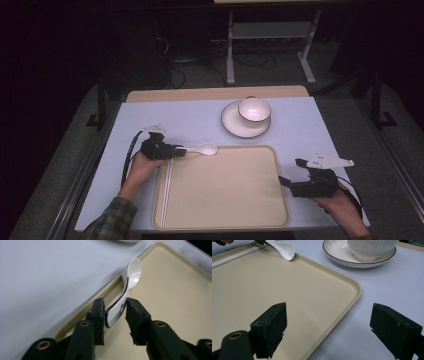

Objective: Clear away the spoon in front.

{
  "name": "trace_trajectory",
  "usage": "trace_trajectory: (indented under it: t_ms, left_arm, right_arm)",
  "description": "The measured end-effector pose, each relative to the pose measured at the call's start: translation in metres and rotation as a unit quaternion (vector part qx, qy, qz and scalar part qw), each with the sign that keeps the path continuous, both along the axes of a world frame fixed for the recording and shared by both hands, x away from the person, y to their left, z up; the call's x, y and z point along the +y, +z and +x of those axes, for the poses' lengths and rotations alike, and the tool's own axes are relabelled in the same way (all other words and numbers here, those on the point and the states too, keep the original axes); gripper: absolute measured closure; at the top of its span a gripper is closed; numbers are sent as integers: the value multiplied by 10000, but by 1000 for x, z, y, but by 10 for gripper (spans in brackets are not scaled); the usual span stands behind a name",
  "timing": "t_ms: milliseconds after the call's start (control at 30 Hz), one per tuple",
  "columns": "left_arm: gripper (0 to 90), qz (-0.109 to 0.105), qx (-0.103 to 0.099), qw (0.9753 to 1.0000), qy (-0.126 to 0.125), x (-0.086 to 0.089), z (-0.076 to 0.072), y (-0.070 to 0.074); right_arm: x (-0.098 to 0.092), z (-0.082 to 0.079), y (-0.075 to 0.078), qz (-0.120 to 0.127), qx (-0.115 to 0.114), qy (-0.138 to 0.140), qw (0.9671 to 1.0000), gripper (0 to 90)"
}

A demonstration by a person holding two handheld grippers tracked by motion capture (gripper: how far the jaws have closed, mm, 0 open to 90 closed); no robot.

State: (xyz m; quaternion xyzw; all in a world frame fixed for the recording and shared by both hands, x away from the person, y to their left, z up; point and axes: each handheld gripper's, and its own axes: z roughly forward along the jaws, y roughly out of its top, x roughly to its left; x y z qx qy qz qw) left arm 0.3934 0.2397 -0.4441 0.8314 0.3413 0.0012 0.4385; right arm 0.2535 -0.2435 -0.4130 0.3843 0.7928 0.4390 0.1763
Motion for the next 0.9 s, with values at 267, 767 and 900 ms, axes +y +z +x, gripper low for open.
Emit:
trace_trajectory:
  t_ms: [267,767,900]
  left_arm:
    - [570,138,-163,9998,32,-5,-1,-1]
    - [647,185,-326,9993,31,-16,-2,11]
    - [872,118,-304,9993,-196,-34,1,18]
  right_arm:
    - [0,0,0,0,11,-1,10000,134]
    - [1,0,1,-8,3,15,10000,134]
    - [2,0,1,-16,-7,24,10000,134]
